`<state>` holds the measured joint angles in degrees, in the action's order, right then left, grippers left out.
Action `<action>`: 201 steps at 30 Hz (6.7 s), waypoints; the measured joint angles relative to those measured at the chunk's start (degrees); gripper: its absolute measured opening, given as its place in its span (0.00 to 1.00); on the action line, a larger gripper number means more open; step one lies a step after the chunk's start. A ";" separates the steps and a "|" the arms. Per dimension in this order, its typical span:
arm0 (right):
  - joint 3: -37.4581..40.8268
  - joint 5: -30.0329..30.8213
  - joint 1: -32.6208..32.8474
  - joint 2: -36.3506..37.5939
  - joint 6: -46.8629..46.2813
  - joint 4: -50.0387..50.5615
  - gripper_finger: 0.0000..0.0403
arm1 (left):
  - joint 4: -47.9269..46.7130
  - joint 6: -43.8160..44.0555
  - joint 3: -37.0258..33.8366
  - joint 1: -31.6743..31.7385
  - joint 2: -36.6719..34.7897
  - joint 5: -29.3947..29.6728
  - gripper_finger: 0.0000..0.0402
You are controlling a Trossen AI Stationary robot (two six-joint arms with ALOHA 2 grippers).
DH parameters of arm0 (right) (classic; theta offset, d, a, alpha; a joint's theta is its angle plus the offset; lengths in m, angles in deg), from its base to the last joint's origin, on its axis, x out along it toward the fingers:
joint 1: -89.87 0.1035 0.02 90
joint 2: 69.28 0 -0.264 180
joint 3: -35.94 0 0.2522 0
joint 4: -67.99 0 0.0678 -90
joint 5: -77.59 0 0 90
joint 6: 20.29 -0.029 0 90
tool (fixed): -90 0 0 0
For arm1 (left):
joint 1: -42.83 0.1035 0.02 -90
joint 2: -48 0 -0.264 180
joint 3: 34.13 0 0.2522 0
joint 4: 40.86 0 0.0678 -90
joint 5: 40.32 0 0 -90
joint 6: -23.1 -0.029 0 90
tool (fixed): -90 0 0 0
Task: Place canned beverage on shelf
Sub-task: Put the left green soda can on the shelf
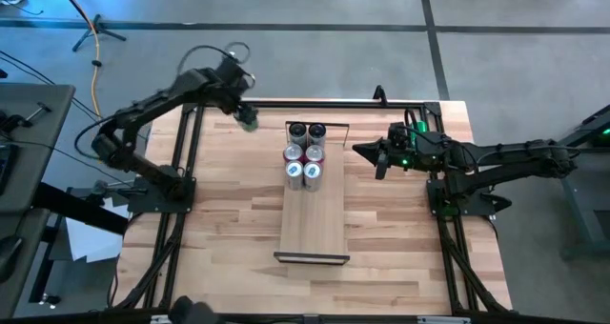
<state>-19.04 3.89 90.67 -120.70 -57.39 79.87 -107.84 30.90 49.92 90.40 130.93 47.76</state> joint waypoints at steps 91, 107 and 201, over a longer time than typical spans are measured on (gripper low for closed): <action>0.02 0.00 -4.17 0.02 -6.41 9.84 0.00 | -16.57 -47.66 41.18 -60.07 28.08 5.49 0.59; 0.02 0.00 -4.17 0.02 -5.95 11.51 0.00 | -20.58 -65.30 41.05 -60.40 33.12 -0.91 0.59; 0.02 0.00 -4.15 0.02 -6.61 13.47 0.00 | -27.07 -21.75 50.43 -55.86 33.28 -6.14 0.85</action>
<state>-19.01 3.89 86.52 -120.68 -63.99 93.34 -134.91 9.15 100.35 34.54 164.20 41.62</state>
